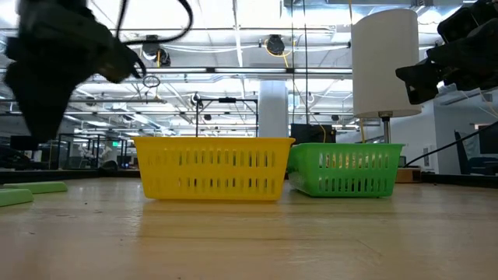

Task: Pick & Place School Supplies
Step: Put the green eraser into the yellow bin

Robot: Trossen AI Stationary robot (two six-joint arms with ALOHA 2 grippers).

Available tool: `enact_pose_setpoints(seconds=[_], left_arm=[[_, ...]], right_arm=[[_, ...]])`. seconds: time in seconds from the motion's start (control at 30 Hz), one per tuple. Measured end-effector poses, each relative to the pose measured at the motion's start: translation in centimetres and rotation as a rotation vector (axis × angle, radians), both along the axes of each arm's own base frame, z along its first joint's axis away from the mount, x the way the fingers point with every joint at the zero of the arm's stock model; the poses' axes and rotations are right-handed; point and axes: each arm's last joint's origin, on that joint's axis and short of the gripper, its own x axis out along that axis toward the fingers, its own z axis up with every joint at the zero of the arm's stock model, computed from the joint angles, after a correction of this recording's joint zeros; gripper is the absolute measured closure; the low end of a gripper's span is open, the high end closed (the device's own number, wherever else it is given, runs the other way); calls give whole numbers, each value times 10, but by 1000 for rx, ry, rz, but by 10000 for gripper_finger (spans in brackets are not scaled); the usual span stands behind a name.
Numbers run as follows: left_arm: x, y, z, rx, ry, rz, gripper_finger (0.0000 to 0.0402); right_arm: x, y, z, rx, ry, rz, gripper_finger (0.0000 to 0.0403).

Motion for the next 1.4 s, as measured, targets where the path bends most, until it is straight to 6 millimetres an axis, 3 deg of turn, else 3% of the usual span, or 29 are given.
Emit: enact_pose_setpoints(seconds=[0.27, 0.47, 0.77, 1.07, 1.4], left_arm=[[-34, -32, 0, 122, 111, 223, 267], [-56, -44, 2, 226, 162, 394, 214], [-68, -52, -5, 245, 156, 468, 138], [-77, -44, -56, 147, 107, 431, 151], [-79, -42, -69, 67, 102, 395, 183]], right_arm=[[0, 0, 0, 0, 0, 0, 177], [0, 0, 0, 0, 0, 0, 177], [0, 0, 0, 0, 0, 0, 177], [0, 0, 0, 0, 0, 0, 177], [0, 0, 0, 0, 0, 0, 177]])
